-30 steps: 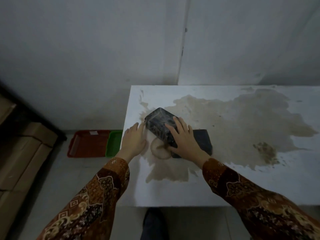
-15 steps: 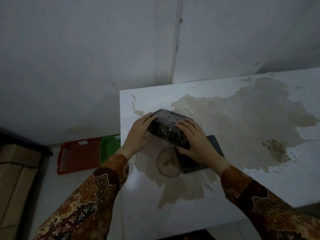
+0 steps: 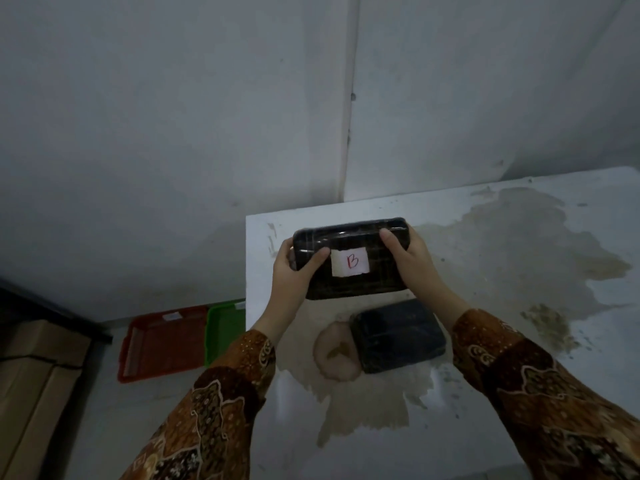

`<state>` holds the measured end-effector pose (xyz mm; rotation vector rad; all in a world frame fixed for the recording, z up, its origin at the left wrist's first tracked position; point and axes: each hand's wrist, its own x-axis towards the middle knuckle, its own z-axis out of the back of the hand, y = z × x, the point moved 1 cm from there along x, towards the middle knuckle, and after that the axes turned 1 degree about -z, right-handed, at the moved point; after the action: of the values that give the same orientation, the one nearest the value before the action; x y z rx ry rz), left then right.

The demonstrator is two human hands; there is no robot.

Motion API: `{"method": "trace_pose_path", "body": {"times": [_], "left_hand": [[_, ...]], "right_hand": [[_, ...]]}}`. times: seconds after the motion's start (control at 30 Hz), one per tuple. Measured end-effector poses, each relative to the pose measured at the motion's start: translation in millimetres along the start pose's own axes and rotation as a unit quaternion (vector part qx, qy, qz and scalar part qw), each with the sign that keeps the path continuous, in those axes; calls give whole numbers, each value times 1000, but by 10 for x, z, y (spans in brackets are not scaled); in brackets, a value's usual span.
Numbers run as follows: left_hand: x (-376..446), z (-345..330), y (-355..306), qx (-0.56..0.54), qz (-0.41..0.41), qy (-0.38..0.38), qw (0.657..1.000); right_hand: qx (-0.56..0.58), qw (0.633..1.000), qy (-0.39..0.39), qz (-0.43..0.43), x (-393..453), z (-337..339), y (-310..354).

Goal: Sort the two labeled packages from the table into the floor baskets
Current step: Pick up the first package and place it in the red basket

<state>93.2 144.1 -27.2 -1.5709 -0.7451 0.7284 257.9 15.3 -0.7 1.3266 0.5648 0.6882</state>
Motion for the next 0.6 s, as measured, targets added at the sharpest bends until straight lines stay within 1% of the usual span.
{"method": "trace_pose_path", "body": {"times": [0.13,0.23,0.33,0.43,0.53,0.6], "left_hand": [[-179,-81,68,-31,17,-4,999],[-272,-122,56,-20,15,-14,1000],[-388,-122,6,-4,8,-25,1000],[-511,28,-36,18,-2,-76,997],[-727,315,-39,19,-10,-130,991],[-911,571,-20,43,-18,-167,985]], "right_hand": [[28,999,-4,-33,-79,1,-14],[39,998,-3,-50,-136,17,-7],[75,994,12,-84,-191,0,-10],[117,985,51,-120,-252,-151,-43],[103,981,103,-131,-347,-455,-55],[98,977,128,-141,-441,-737,-41]]}}
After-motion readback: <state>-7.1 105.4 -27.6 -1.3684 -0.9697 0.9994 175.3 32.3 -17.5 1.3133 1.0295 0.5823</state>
